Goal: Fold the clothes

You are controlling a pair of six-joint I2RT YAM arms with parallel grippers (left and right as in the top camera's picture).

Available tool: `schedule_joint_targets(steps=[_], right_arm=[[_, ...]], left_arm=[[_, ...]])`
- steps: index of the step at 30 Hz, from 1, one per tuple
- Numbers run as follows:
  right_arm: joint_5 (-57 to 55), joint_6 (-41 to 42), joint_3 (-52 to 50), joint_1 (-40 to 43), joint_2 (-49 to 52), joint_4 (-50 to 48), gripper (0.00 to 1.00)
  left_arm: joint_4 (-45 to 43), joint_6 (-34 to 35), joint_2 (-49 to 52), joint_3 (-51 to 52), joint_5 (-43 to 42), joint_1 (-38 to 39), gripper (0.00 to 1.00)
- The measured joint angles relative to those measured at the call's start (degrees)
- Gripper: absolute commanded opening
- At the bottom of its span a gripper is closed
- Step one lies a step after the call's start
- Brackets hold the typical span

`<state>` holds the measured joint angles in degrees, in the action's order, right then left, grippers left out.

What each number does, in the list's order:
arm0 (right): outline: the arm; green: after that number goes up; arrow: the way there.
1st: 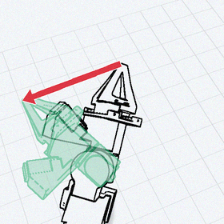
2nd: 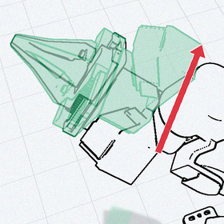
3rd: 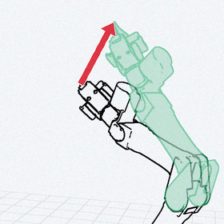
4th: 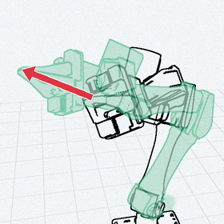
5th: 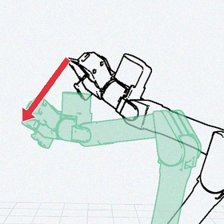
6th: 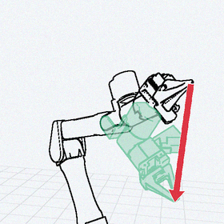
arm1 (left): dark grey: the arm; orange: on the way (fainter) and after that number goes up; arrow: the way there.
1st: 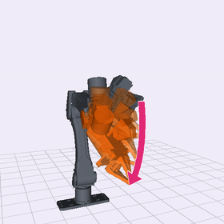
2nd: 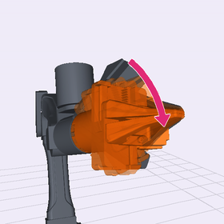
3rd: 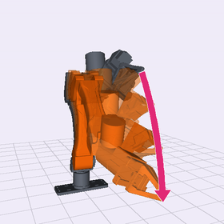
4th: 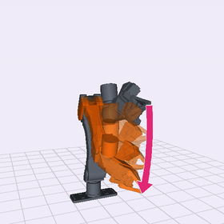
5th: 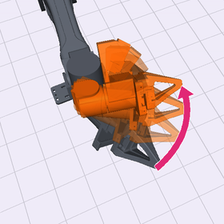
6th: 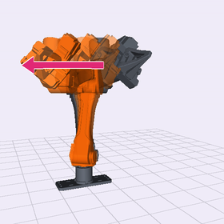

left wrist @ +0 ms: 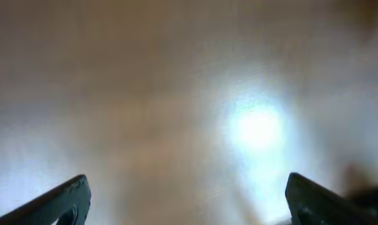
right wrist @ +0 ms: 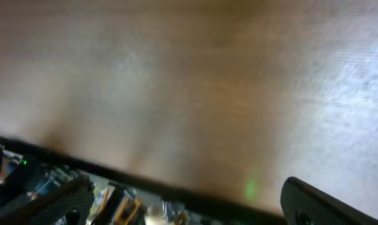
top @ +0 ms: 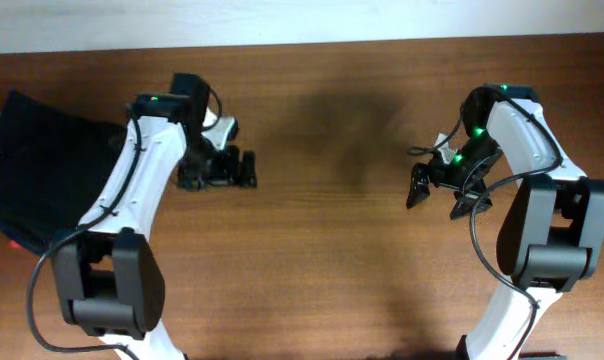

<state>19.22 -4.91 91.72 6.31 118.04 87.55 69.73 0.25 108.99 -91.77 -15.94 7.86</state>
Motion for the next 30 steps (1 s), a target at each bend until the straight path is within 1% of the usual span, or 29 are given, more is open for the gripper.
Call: schedule_joint_targets(steps=[2, 4, 6, 7, 9, 10, 12, 13, 14, 16, 17, 19, 20, 22, 24, 26, 30], right_arm=[[0.3, -0.1, 0.0, 0.0, 0.0, 1.1, 0.99], [1.6, -1.4, 0.0, 0.2, -0.2, 1.6, 0.99], [2.6, -2.2, -0.1, 0.8, -1.6, 1.7, 0.99], [3.0, -2.6, -0.6, 1.8, -4.2, 1.1, 0.99], [3.4, -3.0, -3.2, 4.6, -12.1, -0.6, 0.99], [3.5, -3.0, -5.6, 5.7, -16.4, -2.9, 0.98], [3.5, -3.1, -11.7, 7.5, -25.9, -6.3, 0.99], [3.6, -3.1, -14.0, 7.5, -29.0, -8.2, 0.99], [3.6, -3.1, -17.0, 7.5, -32.3, -10.8, 0.99], [3.6, -3.3, -23.1, 7.5, -40.5, -14.3, 0.99], [3.6, -3.3, -24.9, 7.5, -45.0, -15.6, 0.99], [2.7, -3.2, -25.9, 7.5, -50.1, -17.5, 0.99], [2.2, -3.3, -26.2, 7.5, -53.7, -18.3, 0.99], [1.7, -3.3, -26.3, 7.5, -58.8, -18.9, 0.99], [1.2, -3.3, -26.3, 7.5, -64.0, -18.9, 0.99], [1.2, -3.2, -26.3, 7.5, -65.4, -18.8, 0.99], [1.1, -3.3, -26.3, 7.5, -64.7, -18.8, 0.99]], left_arm=[[8.1, 0.8, 0.0, -0.1, 2.2, 0.4, 0.99], [14.6, 3.4, 0.0, 0.0, 6.4, 0.4, 0.99], [16.0, 5.2, -0.2, 0.0, 9.3, 0.4, 0.99], [16.0, 5.6, -0.4, 0.0, 9.9, 0.4, 0.99], [15.7, 6.4, -3.0, 0.1, 11.1, 0.4, 0.99], [15.3, 6.5, -4.8, 0.2, 11.5, 0.4, 0.99], [11.4, 6.5, -12.9, 1.3, 12.0, 0.6, 0.99], [10.1, 6.5, -15.6, 1.9, 12.0, 0.8, 0.99], [5.2, 6.5, -21.0, 5.0, 12.1, 1.0, 0.99], [2.0, 6.5, -30.3, 9.4, 12.1, 1.4, 0.99], [-4.8, 6.4, -39.7, 16.1, 12.2, 1.5, 0.99], [-9.9, 6.4, -48.3, 23.5, 12.2, 1.4, 0.99], [-12.5, 6.4, -54.2, 28.6, 12.3, 1.5, 0.99], [-14.4, 6.4, -63.6, 34.1, 12.4, 1.5, 0.99], [-14.8, 6.4, -70.2, 38.6, 12.4, 1.5, 0.99], [-13.9, 6.4, -71.7, 39.6, 12.4, 1.5, 0.99], [-13.4, 6.4, -72.0, 39.8, 12.4, 1.5, 0.99]])
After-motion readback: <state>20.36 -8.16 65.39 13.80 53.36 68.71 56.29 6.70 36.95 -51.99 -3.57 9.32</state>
